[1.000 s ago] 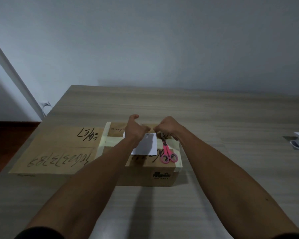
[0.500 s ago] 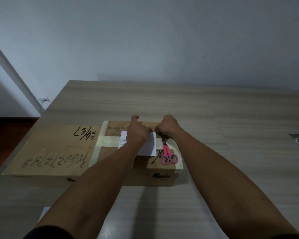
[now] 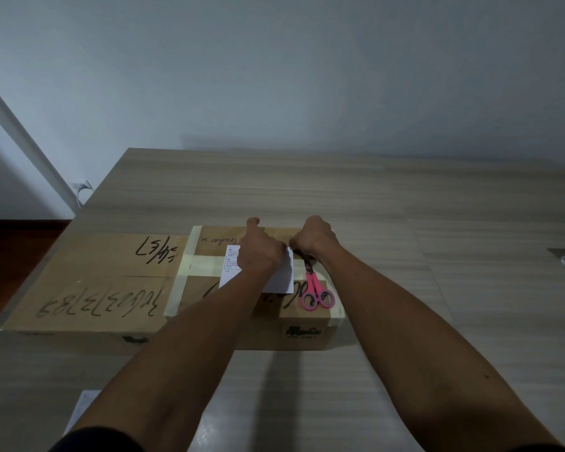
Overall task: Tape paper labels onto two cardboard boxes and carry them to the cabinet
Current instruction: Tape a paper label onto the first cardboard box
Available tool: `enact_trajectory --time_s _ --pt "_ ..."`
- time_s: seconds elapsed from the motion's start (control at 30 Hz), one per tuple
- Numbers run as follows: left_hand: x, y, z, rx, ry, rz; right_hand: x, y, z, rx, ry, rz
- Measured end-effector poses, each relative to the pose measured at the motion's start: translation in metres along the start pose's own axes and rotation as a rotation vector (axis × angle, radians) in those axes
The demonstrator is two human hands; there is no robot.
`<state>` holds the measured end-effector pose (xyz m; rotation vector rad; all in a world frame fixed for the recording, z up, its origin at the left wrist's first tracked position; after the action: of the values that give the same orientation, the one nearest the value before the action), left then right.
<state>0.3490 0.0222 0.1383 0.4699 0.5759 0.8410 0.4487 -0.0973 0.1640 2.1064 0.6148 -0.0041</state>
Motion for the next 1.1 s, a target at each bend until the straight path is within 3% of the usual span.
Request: enact_trajectory --time_s 0.73,1.1 --pt "0.011 0.015 0.002 0.029 0.042 -0.011 -0.002 0.011 0.007 -0.010 -0.087 -0.004" --pt "0.011 0.014 0.001 0.110 -0.065 0.032 0.007 0.000 0.016 0.071 -0.118 -0.049"
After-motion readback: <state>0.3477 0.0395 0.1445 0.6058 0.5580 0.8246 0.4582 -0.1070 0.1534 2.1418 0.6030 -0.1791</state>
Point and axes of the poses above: each hand's wrist, its own x-axis towards the middle knuckle, its own y-axis out of the back of the hand, z = x × y, the point moved 7 cm from there along x, towards the middle knuckle, and after that the axes turned 6 degrees about y, right-handed, at the moved point
